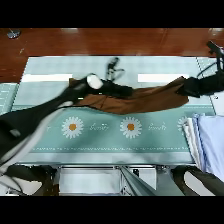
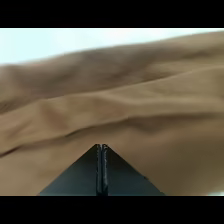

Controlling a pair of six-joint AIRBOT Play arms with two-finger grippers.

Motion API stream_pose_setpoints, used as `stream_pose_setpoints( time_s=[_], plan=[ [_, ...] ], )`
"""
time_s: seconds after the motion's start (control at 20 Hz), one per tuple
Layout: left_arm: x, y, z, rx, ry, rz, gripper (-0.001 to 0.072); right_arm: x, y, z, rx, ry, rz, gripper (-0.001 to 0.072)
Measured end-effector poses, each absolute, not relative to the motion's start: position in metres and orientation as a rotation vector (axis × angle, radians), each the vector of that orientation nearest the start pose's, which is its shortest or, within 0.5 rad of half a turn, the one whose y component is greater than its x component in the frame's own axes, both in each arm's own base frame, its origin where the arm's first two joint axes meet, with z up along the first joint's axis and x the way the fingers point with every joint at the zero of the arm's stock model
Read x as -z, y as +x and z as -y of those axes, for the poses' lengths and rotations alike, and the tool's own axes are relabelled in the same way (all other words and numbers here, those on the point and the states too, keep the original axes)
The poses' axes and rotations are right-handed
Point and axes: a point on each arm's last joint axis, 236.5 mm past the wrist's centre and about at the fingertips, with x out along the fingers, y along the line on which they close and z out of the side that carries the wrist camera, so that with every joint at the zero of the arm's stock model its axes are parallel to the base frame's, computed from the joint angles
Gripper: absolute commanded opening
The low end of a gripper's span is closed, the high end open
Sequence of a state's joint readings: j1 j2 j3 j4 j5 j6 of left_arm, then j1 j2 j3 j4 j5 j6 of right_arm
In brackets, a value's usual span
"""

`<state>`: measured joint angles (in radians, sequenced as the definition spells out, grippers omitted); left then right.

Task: Fold the shirts.

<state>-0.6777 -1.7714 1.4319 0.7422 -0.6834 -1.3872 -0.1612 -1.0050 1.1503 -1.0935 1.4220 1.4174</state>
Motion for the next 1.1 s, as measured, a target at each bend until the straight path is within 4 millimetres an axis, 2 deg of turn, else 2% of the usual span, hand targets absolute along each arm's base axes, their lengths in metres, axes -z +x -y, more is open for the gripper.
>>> stream_pose_setpoints(
  time_s=[0.15, 0.25, 0.3, 0.4, 0.5, 0.6, 0.7, 0.75, 0.85, 0.95, 1.05, 1.1],
  plan=[
    [0.060, 0.317, 0.498, 0.929, -0.305, -1.299, 0.0019, -0.123, 0.300, -0.061, -0.304, 0.332, -1.128, 0.0026],
    [0.064, 0.290, 0.525, 0.987, -0.287, -1.345, 0.0019, -0.130, 0.295, -0.066, -0.316, 0.349, -1.103, 0.0026],
    [0.064, 0.280, 0.532, 1.012, -0.278, -1.369, 0.0019, -0.133, 0.294, -0.069, -0.322, 0.356, -1.094, 0.0026],
    [0.053, 0.286, 0.537, 1.034, -0.282, -1.363, 0.0019, -0.136, 0.292, -0.072, -0.331, 0.368, -1.083, 0.0026],
    [0.038, 0.308, 0.521, 1.028, -0.297, -1.357, 0.0019, -0.139, 0.291, -0.077, -0.347, 0.381, -1.073, 0.0026],
    [0.017, 0.352, 0.485, 0.981, -0.317, -1.320, 0.0019, -0.143, 0.293, -0.085, -0.373, 0.390, -1.058, 0.0026],
    [-0.007, 0.393, 0.430, 0.917, -0.320, -1.298, 0.0019, -0.143, 0.296, -0.105, -0.429, 0.384, -1.056, 0.0026],
    [-0.023, 0.415, 0.397, 0.869, -0.323, -1.264, 0.0019, -0.142, 0.299, -0.117, -0.460, 0.378, -1.060, 0.0026],
    [-0.056, 0.447, 0.325, 0.762, -0.312, -1.199, 0.0019, -0.139, 0.309, -0.146, -0.524, 0.370, -1.074, 0.0026],
    [-0.095, 0.455, 0.259, 0.676, -0.306, -1.114, 0.0020, -0.136, 0.325, -0.179, -0.587, 0.355, -1.086, 0.0026],
    [-0.124, 0.443, 0.200, 0.591, -0.292, -1.035, 0.0019, -0.132, 0.345, -0.214, -0.644, 0.336, -1.107, 0.0026],
    [-0.136, 0.427, 0.177, 0.557, -0.291, -0.997, 0.0020, -0.127, 0.355, -0.233, -0.672, 0.326, -1.125, 0.0027]
  ],
)
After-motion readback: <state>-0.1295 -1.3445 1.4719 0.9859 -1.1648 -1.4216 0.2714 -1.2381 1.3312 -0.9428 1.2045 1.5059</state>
